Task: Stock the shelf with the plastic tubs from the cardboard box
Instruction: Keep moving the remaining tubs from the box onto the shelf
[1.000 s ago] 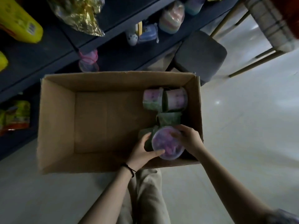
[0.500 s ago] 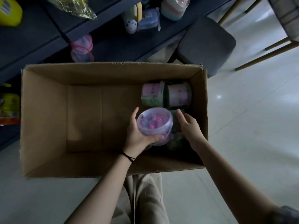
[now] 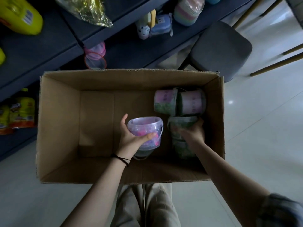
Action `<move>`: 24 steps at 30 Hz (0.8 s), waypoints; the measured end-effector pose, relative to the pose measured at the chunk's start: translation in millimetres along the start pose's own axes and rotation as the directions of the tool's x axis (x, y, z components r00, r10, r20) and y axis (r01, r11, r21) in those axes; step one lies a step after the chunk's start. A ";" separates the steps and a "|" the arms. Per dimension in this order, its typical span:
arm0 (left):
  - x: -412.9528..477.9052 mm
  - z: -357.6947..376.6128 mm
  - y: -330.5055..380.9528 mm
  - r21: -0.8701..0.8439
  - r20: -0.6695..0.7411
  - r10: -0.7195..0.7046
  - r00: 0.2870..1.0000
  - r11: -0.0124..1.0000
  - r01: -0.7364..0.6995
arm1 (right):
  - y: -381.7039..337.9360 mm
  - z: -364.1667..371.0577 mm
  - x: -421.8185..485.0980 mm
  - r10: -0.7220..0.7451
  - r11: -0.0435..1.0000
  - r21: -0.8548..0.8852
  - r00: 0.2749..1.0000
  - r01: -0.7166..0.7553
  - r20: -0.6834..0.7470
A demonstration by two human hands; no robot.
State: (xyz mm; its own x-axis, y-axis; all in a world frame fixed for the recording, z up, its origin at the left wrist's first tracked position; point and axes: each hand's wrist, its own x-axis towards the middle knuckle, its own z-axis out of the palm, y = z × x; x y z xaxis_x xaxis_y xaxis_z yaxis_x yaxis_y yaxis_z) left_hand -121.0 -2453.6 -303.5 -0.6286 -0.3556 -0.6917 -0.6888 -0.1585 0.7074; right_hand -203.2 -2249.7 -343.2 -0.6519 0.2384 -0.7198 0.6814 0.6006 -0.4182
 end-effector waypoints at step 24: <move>-317.2 -190.1 306.9 -0.189 -0.394 0.724 0.566 0.539 -0.821 | -312.5 -143.8 -377.4 -0.930 0.327 0.602 0.361 0.729 0.068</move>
State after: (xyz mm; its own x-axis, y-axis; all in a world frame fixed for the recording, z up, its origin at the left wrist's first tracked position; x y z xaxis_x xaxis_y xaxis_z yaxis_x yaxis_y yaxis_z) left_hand -64.4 -2564.5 160.6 -0.7126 -0.6786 0.1780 0.2128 0.0327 0.9765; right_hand -217.9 -2417.7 138.8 -0.8467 -0.5240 0.0916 -0.0522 -0.0894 -0.9946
